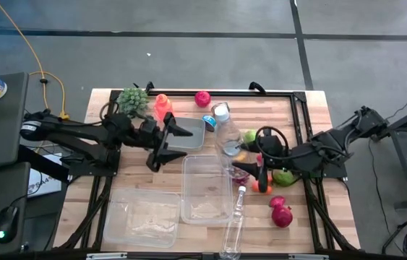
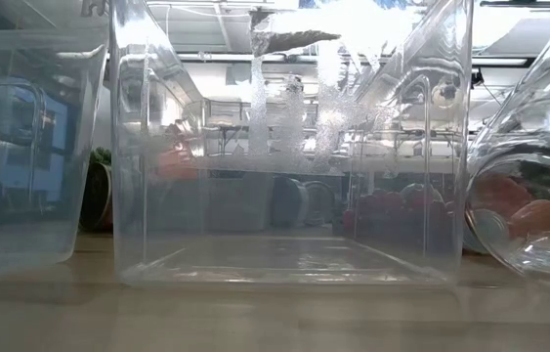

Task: Pick & Place Food Item
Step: Put the top transparent plastic bottle into the left transparent bin

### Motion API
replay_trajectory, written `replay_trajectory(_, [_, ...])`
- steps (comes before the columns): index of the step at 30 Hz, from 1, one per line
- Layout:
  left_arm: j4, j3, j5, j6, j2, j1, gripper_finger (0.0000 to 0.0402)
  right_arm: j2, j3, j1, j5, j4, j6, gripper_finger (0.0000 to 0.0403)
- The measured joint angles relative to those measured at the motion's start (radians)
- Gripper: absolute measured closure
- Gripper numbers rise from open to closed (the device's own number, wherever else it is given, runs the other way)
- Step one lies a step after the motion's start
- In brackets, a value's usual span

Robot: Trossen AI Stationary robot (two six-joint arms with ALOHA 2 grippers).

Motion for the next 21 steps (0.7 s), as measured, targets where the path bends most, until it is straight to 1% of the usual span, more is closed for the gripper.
replay_trajectory(2, [0.002, 0.0, 0.021, -0.066, 0.007, -0.02, 0.0098, 0.0, 0.0, 0.014, 0.015, 0.0, 0.0, 0.0186])
replay_trajectory(4, [0.001, 0.0, 0.067, -0.154, 0.013, -0.037, 0.0098, 0.0, 0.0, 0.029, 0.04, 0.0, 0.0, 0.0186])
replay_trajectory(5, [0.001, 0.0, 0.093, -0.175, 0.014, -0.043, 0.0098, 0.0, 0.0, 0.037, 0.052, 0.0, 0.001, 0.0186])
replay_trajectory(7, [0.002, 0.0, 0.143, -0.19, 0.013, -0.049, 0.0098, 0.0, 0.0, 0.05, 0.078, -0.001, 0.018, 0.0186])
replay_trajectory(9, [0.004, 0.0, 0.164, -0.193, 0.012, -0.049, 0.0098, 0.0, 0.0, 0.063, 0.098, -0.005, 0.021, 0.0186])
replay_trajectory(12, [0.004, 0.0, 0.14, -0.234, 0.01, -0.047, 0.0098, 0.0, 0.0, 0.072, 0.13, -0.013, 0.022, 0.0186])
replay_trajectory(15, [0.013, 0.0, 0.127, -0.313, 0.009, -0.038, 0.0098, 0.0, 0.0, 0.08, 0.173, -0.02, 0.022, 0.0185])
replay_trajectory(21, [0.043, 0.0, 0.26, -0.358, 0.009, -0.02, 0.0098, 0.0, 0.0, 0.082, 0.19, -0.023, 0.032, 0.0185])
